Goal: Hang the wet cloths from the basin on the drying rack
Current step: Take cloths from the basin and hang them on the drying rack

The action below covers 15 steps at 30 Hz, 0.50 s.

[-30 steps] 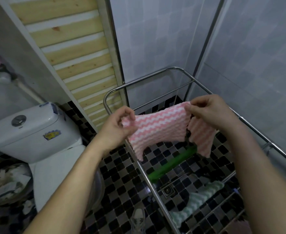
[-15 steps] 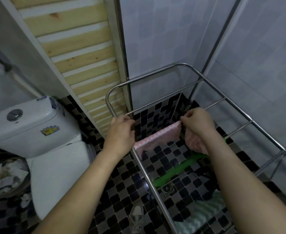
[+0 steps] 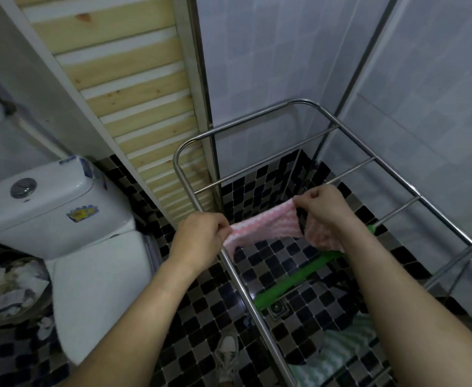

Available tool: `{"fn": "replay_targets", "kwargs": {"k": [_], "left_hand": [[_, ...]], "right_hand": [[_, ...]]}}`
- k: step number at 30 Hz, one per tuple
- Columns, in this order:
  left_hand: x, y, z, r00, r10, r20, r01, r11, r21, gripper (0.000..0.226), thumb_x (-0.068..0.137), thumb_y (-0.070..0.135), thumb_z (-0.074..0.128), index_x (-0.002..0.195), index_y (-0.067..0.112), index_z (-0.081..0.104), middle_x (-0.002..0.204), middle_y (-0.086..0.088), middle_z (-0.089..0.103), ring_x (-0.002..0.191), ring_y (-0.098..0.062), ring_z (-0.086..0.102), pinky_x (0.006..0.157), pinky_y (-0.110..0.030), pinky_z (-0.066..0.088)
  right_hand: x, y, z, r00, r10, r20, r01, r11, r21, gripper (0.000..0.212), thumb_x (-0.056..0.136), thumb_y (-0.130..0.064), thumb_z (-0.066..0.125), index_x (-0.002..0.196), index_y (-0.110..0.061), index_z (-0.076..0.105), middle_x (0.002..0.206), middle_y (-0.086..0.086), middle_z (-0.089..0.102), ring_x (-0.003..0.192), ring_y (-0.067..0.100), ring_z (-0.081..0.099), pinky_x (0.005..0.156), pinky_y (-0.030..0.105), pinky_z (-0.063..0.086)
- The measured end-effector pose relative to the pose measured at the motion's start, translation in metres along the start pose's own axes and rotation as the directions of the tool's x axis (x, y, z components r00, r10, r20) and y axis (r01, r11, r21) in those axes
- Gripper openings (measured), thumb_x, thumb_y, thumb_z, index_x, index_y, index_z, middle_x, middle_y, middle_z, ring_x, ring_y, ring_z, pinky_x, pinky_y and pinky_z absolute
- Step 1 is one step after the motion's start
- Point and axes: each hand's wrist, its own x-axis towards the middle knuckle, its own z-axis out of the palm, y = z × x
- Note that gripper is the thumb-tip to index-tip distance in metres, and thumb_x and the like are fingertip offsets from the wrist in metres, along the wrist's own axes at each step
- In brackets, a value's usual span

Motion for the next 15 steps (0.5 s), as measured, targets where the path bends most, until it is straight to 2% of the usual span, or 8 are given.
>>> {"fn": "replay_targets", "kwargs": {"k": [3, 5, 6, 8, 9, 12, 15], "left_hand": [[-0.001, -0.004, 0.000, 1.000, -0.023, 0.006, 0.023, 1.000, 0.012, 0.018, 0.088, 0.041, 0.064, 0.096, 0.026, 0.071, 0.087, 0.009, 0.068, 0.087, -0.010, 0.058, 0.072, -0.025, 0.045], [-0.002, -0.004, 0.000, 0.999, 0.013, 0.044, -0.015, 0.999, 0.040, 0.023, 0.086, 0.044, 0.065, 0.100, 0.026, 0.070, 0.093, 0.010, 0.066, 0.094, -0.011, 0.056, 0.076, -0.027, 0.047], [-0.003, -0.003, 0.000, 0.998, 0.034, 0.054, -0.037, 0.998, 0.056, 0.024, 0.086, 0.044, 0.066, 0.102, 0.027, 0.070, 0.095, 0.010, 0.065, 0.096, -0.011, 0.054, 0.077, -0.026, 0.045], [-0.005, -0.002, -0.001, 0.997, 0.054, 0.063, -0.058, 0.996, 0.067, 0.022, 0.085, 0.042, 0.067, 0.102, 0.029, 0.068, 0.092, 0.012, 0.063, 0.093, -0.009, 0.051, 0.075, -0.024, 0.040], [-0.006, 0.000, -0.001, 0.997, 0.057, 0.060, -0.061, 0.996, 0.067, 0.020, 0.086, 0.040, 0.068, 0.102, 0.029, 0.068, 0.088, 0.013, 0.060, 0.090, -0.008, 0.049, 0.074, -0.024, 0.039], [-0.011, 0.004, 0.000, 0.998, 0.059, 0.012, -0.060, 0.993, 0.101, 0.014, 0.088, 0.035, 0.065, 0.100, 0.028, 0.066, 0.082, 0.012, 0.053, 0.086, -0.008, 0.046, 0.072, -0.025, 0.039], [-0.014, 0.010, 0.006, 0.998, 0.054, -0.018, -0.051, 0.988, 0.146, 0.010, 0.090, 0.031, 0.060, 0.097, 0.025, 0.062, 0.088, 0.007, 0.062, 0.084, -0.009, 0.043, 0.069, -0.024, 0.035]], "right_hand": [[0.005, 0.000, 0.004, 0.990, -0.103, -0.097, 0.085, 0.981, -0.173, 0.024, 0.092, -0.029, 0.061, 0.072, -0.017, 0.065, 0.076, -0.003, 0.066, 0.083, 0.016, 0.064, 0.070, 0.031, 0.046], [0.004, -0.001, 0.004, 0.977, -0.161, -0.143, 0.120, 0.959, -0.257, 0.016, 0.091, -0.031, 0.061, 0.081, -0.019, 0.062, 0.083, -0.005, 0.065, 0.085, 0.017, 0.063, 0.069, 0.031, 0.045], [0.004, -0.001, 0.004, 0.971, -0.185, -0.150, 0.141, 0.954, -0.266, 0.012, 0.091, -0.032, 0.063, 0.091, -0.020, 0.063, 0.091, -0.006, 0.064, 0.088, 0.016, 0.061, 0.071, 0.031, 0.045], [0.002, -0.001, 0.005, 0.973, -0.212, -0.090, 0.183, 0.949, -0.258, 0.024, 0.090, -0.032, 0.065, 0.112, -0.023, 0.064, 0.102, -0.006, 0.061, 0.095, 0.015, 0.058, 0.078, 0.031, 0.047], [0.002, -0.001, 0.005, 0.977, -0.210, -0.039, 0.194, 0.949, -0.248, 0.027, 0.090, -0.031, 0.066, 0.115, -0.023, 0.066, 0.104, -0.005, 0.064, 0.096, 0.014, 0.058, 0.082, 0.032, 0.048], [0.002, 0.000, 0.007, 0.981, -0.187, 0.044, 0.192, 0.948, -0.255, 0.020, 0.090, -0.026, 0.067, 0.109, -0.021, 0.072, 0.111, -0.001, 0.070, 0.101, 0.014, 0.063, 0.096, 0.039, 0.050], [0.000, -0.002, 0.010, 0.980, -0.201, 0.009, 0.195, 0.935, -0.298, 0.018, 0.091, -0.022, 0.065, 0.106, -0.018, 0.074, 0.111, 0.001, 0.072, 0.103, 0.017, 0.064, 0.096, 0.041, 0.050]]}}
